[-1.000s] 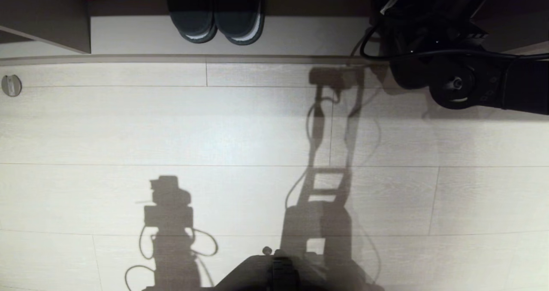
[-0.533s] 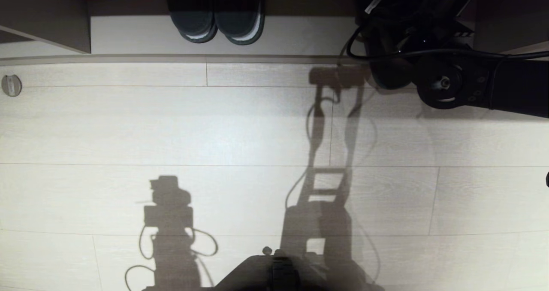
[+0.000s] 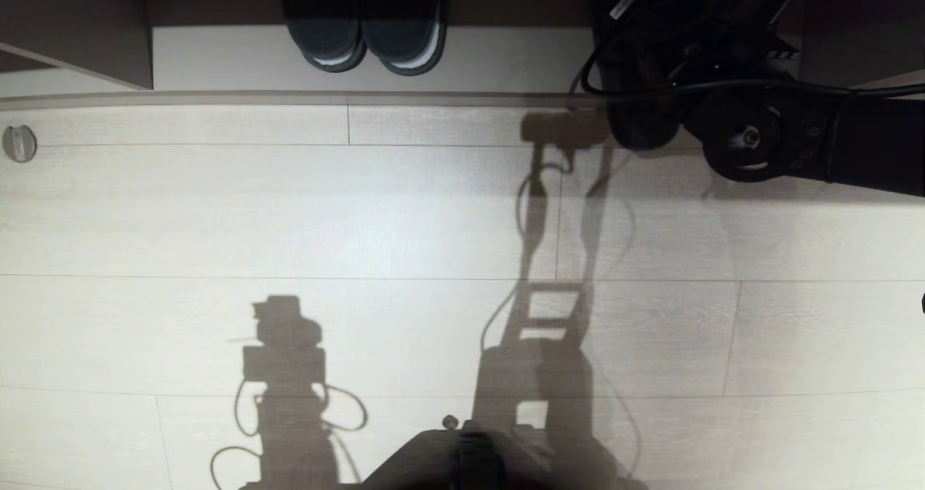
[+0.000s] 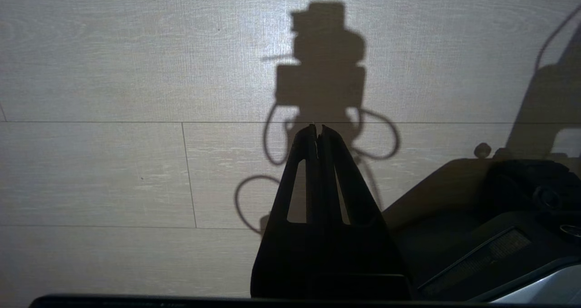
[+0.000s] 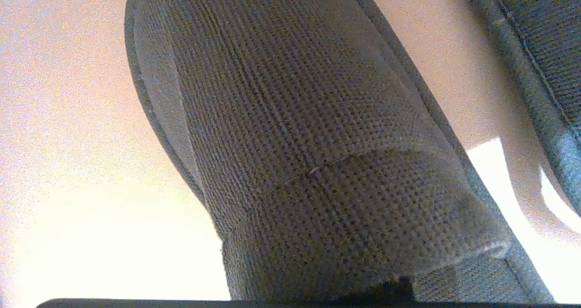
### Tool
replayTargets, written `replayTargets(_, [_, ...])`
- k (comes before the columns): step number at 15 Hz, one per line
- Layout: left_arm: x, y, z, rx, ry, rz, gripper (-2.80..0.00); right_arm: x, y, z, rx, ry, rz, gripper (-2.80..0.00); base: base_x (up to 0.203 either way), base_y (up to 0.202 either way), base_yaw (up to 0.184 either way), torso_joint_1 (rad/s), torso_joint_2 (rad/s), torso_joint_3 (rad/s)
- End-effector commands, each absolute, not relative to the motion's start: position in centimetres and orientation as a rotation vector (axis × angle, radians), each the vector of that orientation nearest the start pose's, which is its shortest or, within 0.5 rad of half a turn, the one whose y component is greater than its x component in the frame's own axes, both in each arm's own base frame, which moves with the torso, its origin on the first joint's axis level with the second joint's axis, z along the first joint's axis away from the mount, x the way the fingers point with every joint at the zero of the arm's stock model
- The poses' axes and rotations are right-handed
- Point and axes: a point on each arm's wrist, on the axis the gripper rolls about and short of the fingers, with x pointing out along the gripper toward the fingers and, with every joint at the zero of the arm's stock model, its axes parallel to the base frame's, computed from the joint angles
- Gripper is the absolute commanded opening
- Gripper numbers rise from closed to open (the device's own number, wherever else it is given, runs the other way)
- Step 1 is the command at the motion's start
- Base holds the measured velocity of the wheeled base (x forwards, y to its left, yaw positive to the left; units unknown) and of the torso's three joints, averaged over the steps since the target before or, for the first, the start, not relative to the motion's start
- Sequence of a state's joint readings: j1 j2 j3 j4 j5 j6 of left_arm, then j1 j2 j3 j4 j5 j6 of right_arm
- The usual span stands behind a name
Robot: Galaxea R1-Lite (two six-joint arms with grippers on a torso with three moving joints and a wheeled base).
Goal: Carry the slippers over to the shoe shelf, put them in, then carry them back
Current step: Place the slippers into the shoe cabinet
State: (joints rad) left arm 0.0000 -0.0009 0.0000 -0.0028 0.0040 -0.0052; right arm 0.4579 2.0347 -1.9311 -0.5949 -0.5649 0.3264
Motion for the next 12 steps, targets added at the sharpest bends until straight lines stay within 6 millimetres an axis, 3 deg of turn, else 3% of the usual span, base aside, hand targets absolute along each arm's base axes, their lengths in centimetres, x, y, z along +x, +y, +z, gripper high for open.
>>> replayTargets(1, [-2.3, 0.0, 7.6, -0.006, -0.005, 0.005, -2.80, 36.5, 16.4, 37.5, 0.564, -0.456, -0.043, -2.80, 0.000, 0.000, 0.000, 0.000, 0.00, 0.000])
replayTargets(6, [-2.3, 0.0, 7.6, -0.008, -0.003, 0.005, -2.80, 34.2, 14.9, 39.1, 0.550, -0.476, -0.054, -2.80, 0.000, 0.000, 0.000, 0.000, 0.00, 0.000])
replayTargets(12, [-2.3, 0.0, 7.6, -0.008, -0.004, 0.006, -2.80, 32.9, 14.3, 36.7, 0.528, -0.428, -0.057, -2.80, 0.000, 0.000, 0.000, 0.000, 0.00, 0.000])
